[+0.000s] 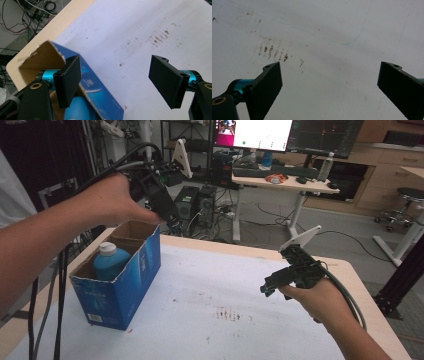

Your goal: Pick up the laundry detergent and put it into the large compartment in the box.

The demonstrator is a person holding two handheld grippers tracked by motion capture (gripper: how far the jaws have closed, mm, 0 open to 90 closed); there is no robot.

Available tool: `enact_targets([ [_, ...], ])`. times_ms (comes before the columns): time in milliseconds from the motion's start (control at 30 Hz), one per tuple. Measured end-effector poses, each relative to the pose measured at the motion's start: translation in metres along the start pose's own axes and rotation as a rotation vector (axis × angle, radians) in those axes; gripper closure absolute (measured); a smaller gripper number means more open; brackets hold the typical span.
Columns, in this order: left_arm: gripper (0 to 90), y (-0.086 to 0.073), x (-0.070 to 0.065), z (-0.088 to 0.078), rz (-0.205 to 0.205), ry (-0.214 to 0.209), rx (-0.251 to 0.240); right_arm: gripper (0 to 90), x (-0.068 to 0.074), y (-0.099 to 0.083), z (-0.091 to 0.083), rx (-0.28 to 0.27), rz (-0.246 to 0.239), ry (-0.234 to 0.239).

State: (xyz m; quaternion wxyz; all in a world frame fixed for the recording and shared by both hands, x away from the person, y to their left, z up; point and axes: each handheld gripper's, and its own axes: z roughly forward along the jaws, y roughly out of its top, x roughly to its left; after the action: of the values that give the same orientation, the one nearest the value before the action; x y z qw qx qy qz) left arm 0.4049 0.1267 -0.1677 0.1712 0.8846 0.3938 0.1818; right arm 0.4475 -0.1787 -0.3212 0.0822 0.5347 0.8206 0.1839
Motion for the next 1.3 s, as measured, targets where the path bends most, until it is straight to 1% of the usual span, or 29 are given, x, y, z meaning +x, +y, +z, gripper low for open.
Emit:
enact_targets([
  [67, 26.2, 0.006, -0.006, 0.004, 0.01, -0.009, -0.002, 5.0, 0.0, -0.001, -0.002, 0.001, 0.002, 0.0],
  [167, 26.2, 0.014, -0.014, 0.012, 0.018, -0.011, -0.002, 5.0, -0.001, -0.001, -0.004, 0.001, 0.007, -0.001],
  [200, 26.2, 0.014, -0.014, 0.012, 0.018, -0.011, -0.002, 5.0, -0.001, -0.001, -0.004, 0.001, 0.007, -0.001],
  [300, 26.2, 0.02, -0.023, 0.027, 0.023, -0.026, 0.005, 5.0, -0.002, -0.002, -0.009, -0.005, 0.008, -0.006],
  [333, 26.2, 0.02, -0.023, 0.027, 0.023, -0.026, 0.005, 5.0, -0.002, -0.002, -0.01, -0.007, 0.007, -0.005],
  [467, 26.2, 0.022, -0.032, 0.044, 0.028, -0.031, 0.022, 5.0, -0.003, -0.002, -0.013, -0.008, 0.014, -0.007],
  [533, 26.2, 0.022, -0.035, 0.051, 0.03, -0.043, 0.024, 5.0, -0.004, -0.002, -0.014, -0.009, 0.018, -0.009],
  [633, 26.2, 0.022, -0.039, 0.062, 0.023, -0.046, 0.028, 5.0, -0.004, -0.002, -0.015, -0.01, 0.019, -0.007],
  [800, 26.2, 0.021, -0.048, 0.082, 0.026, -0.046, 0.051, 5.0, -0.003, -0.002, -0.016, -0.015, 0.018, -0.008],
  [867, 26.2, 0.02, -0.05, 0.089, 0.029, -0.048, 0.061, 5.0, -0.003, -0.002, -0.017, -0.013, 0.016, -0.009],
  [933, 26.2, 0.02, -0.052, 0.095, 0.022, -0.041, 0.064, 5.0, -0.002, -0.003, -0.017, -0.011, 0.02, -0.01],
  [1067, 26.2, 0.018, -0.052, 0.105, 0.015, -0.046, 0.072, 5.0, -0.003, -0.003, -0.018, -0.009, 0.025, -0.013],
  [1233, 26.2, 0.016, -0.052, 0.111, 0.008, -0.058, 0.08, 4.9, -0.005, -0.003, -0.018, -0.01, 0.027, -0.01],
  [1300, 26.2, 0.015, -0.052, 0.111, 0.007, -0.056, 0.083, 4.9, -0.005, -0.003, -0.018, -0.013, 0.026, -0.012],
])
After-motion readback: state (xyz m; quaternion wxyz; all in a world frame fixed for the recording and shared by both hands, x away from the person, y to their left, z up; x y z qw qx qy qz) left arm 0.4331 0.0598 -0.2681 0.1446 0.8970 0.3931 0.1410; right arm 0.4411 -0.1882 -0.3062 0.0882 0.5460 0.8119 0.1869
